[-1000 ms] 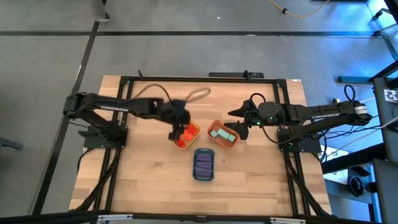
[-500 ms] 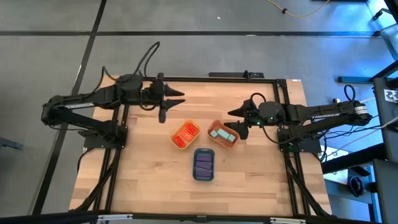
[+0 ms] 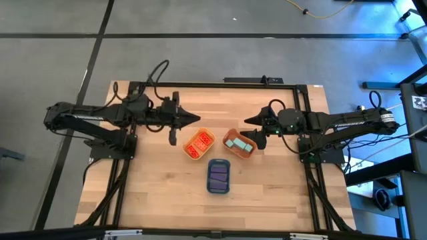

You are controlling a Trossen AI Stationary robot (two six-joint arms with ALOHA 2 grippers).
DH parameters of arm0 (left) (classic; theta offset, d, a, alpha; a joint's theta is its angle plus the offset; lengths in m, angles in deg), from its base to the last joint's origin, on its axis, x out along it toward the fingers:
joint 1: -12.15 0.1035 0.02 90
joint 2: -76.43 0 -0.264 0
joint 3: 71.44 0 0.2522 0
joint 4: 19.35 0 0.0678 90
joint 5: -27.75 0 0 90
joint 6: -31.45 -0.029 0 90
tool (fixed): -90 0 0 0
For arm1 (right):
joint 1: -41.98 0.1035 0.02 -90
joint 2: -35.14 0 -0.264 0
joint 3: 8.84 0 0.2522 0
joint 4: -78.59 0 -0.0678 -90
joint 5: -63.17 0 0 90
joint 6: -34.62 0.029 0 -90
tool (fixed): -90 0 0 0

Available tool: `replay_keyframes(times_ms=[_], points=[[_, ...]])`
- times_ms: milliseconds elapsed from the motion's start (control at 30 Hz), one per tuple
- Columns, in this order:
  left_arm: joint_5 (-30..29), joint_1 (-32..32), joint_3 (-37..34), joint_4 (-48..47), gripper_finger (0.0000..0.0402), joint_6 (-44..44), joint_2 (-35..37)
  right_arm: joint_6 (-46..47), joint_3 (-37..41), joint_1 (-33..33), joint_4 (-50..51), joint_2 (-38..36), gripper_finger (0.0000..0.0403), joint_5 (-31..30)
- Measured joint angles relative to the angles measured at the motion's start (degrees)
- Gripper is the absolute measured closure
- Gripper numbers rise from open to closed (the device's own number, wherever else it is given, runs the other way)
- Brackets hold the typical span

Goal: Sort & place blocks by color
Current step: Return to Home Position

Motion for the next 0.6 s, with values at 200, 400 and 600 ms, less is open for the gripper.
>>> replay_keyframes(times_ms=[200,400,600], points=[[-0.2,1.4,-3.1,-0.4,0.0401,0.0,5.5,0.2,0.0,0.0,-0.3,0.0,0.0053,0.5],[-4.7,0.5,-11.8,1.3,0.0401,3.6,14.0,0.3,0.0,0.0,-0.7,0.0,0.0053,0.5],[-10.7,-2.6,-23.0,7.7,0.0401,7.8,22.6,0.3,0.0,0.0,-0.8,0.0,0.0053,0.4]])
